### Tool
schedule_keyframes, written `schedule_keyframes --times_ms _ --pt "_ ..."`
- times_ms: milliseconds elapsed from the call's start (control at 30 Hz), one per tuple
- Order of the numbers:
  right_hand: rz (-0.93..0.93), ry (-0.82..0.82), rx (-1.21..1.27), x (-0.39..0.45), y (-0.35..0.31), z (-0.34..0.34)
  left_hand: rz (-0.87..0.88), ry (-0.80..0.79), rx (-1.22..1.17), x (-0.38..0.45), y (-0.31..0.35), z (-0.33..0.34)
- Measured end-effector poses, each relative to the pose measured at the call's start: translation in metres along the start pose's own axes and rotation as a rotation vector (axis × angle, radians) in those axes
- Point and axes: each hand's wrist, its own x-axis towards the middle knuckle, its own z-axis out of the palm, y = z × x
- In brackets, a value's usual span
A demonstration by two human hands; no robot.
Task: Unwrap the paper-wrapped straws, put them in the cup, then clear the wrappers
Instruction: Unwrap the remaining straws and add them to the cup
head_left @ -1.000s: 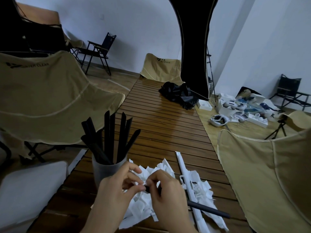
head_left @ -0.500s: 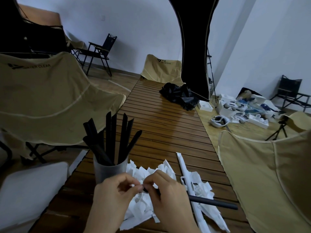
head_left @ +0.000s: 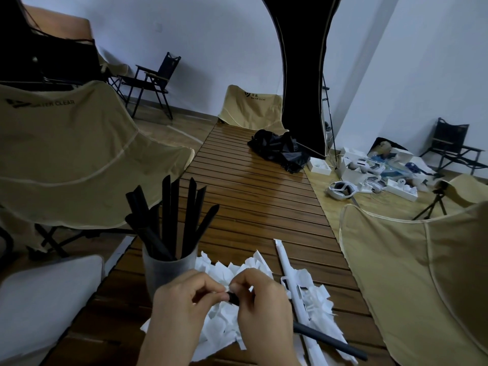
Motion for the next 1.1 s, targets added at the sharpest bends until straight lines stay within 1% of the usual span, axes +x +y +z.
schedule_keyframes --times_ms 133,200,233,267,333,400,467,533,633,700,833,1000,1100 --pt "0.105 0.019 0.038 0.001 0.003 0.000 0.074 -0.003 0.019 -0.001 0.003 0.001" --pt "0.095 0.010 0.023 0.003 0.005 -0.004 0.059 0.008 0.002 -0.003 0.007 0.001" --pt "0.065 0.000 -0.001 0.004 0.004 -0.006 0.007 0.018 -0.013 -0.003 0.009 0.002" --pt "0.025 -0.008 -0.027 0.004 0.003 -0.007 -0.080 0.017 -0.033 -0.003 0.010 0.001" --pt "-0.061 -0.003 -0.076 0.004 0.003 -0.008 -0.300 -0.042 -0.090 -0.001 0.012 -0.001" --pt "-0.147 0.030 -0.101 0.004 0.004 -0.006 -0.470 -0.086 -0.188 0.000 0.011 -0.003" --pt "-0.202 0.055 -0.114 0.005 0.006 -0.006 -0.540 -0.121 -0.276 0.000 0.010 -0.005" --pt "-0.223 0.054 -0.121 0.007 0.008 -0.007 -0.550 -0.152 -0.297 -0.001 0.011 -0.006" --pt "-0.177 -0.019 -0.111 0.007 0.008 -0.010 -0.518 -0.146 -0.258 -0.001 0.012 -0.006" --pt "-0.116 -0.033 -0.094 0.007 0.007 -0.011 -0.465 -0.142 -0.205 -0.001 0.013 -0.006" --pt "0.032 -0.008 -0.045 0.005 0.004 -0.010 -0.264 -0.143 -0.106 -0.001 0.020 -0.009" --pt "0.112 0.012 0.007 0.006 0.005 -0.009 0.012 -0.189 0.031 0.000 0.014 -0.013" --pt "0.145 0.038 0.019 0.007 0.009 -0.012 0.062 -0.183 -0.002 0.002 0.005 -0.014"
